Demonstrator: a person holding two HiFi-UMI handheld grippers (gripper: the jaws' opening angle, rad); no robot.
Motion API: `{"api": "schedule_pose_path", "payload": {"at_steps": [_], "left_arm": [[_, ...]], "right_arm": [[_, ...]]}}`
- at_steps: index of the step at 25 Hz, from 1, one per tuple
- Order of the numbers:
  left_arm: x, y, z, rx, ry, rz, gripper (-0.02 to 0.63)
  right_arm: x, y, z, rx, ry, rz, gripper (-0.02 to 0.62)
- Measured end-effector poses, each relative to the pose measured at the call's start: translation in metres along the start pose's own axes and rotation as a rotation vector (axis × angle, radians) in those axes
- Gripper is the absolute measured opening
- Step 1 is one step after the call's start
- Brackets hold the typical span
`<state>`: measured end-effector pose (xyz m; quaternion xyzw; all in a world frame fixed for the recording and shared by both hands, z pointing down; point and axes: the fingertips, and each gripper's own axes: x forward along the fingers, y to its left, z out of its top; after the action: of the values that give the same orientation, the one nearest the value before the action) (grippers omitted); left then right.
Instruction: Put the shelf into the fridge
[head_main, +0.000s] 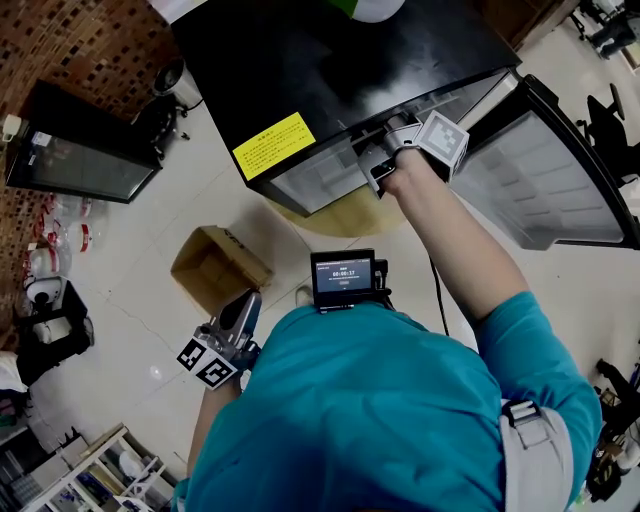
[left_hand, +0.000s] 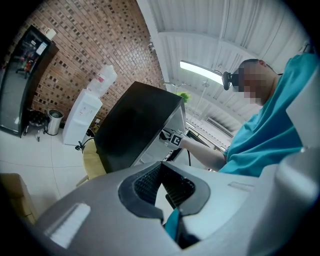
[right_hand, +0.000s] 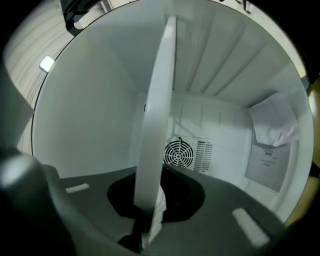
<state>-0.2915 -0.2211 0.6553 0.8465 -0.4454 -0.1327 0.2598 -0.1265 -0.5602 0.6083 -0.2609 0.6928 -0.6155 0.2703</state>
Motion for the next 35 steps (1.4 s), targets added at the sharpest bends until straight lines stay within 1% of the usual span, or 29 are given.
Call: {"api": "schedule_pose_path", "payload": {"at_steps": [4, 10, 16, 19, 21, 24, 26, 27, 28, 29, 30, 32, 33, 35], "left_arm": [[-0.002, 0.001, 0.001, -0.003, -0.008, 0.010, -0.002], [-0.004, 0.004, 0.001, -0.007, -0.022, 0.021, -0.002], [-0.001, -0.005, 0.009, 0.007, -0.035, 0.014, -0.002], [-0.002, -0.012, 0.015, 0.016, -0.046, 0.017, -0.002], [-0.003, -0.024, 0.025, 0.020, -0.062, 0.024, -0.002], [0.004, -0.063, 0.053, 0.030, -0.103, 0.045, -0.002], [0.015, -0.094, 0.071, 0.042, -0.127, 0.058, -0.002], [0.021, -0.108, 0.077, 0.047, -0.136, 0.063, -0.002], [0.027, -0.120, 0.081, 0.052, -0.144, 0.068, -0.002], [0.031, -0.128, 0.083, 0.057, -0.153, 0.074, -0.002], [0.034, -0.133, 0.084, 0.063, -0.161, 0.080, -0.003], [0.033, -0.134, 0.085, 0.075, -0.176, 0.092, -0.002], [0.031, -0.134, 0.085, 0.082, -0.183, 0.098, -0.002], [0.027, -0.138, 0.081, 0.093, -0.197, 0.113, -0.002]], "right_arm": [[0.005, -0.002, 0.002, 0.002, -0.002, 0.001, 0.035], [0.010, -0.008, 0.005, 0.015, -0.011, 0.044, 0.037], [0.018, -0.023, 0.010, 0.029, -0.028, 0.081, 0.046], [0.017, -0.022, 0.006, 0.038, -0.006, 0.082, 0.048], [0.012, -0.005, -0.004, 0.044, 0.041, 0.078, 0.037], [-0.001, 0.053, -0.007, 0.038, 0.106, 0.096, 0.043], [-0.018, 0.077, 0.005, 0.012, 0.136, 0.039, 0.043], [-0.027, 0.084, 0.013, 0.001, 0.148, 0.011, 0.043], [-0.034, 0.089, 0.020, -0.003, 0.159, 0.005, 0.043], [-0.039, 0.093, 0.026, -0.003, 0.170, 0.017, 0.051], [-0.041, 0.096, 0.029, -0.002, 0.182, 0.027, 0.052], [-0.043, 0.095, 0.027, -0.011, 0.205, 0.006, 0.049], [-0.043, 0.094, 0.024, -0.013, 0.216, 0.010, 0.044], [-0.047, 0.093, 0.021, -0.013, 0.236, 0.047, 0.040]]}}
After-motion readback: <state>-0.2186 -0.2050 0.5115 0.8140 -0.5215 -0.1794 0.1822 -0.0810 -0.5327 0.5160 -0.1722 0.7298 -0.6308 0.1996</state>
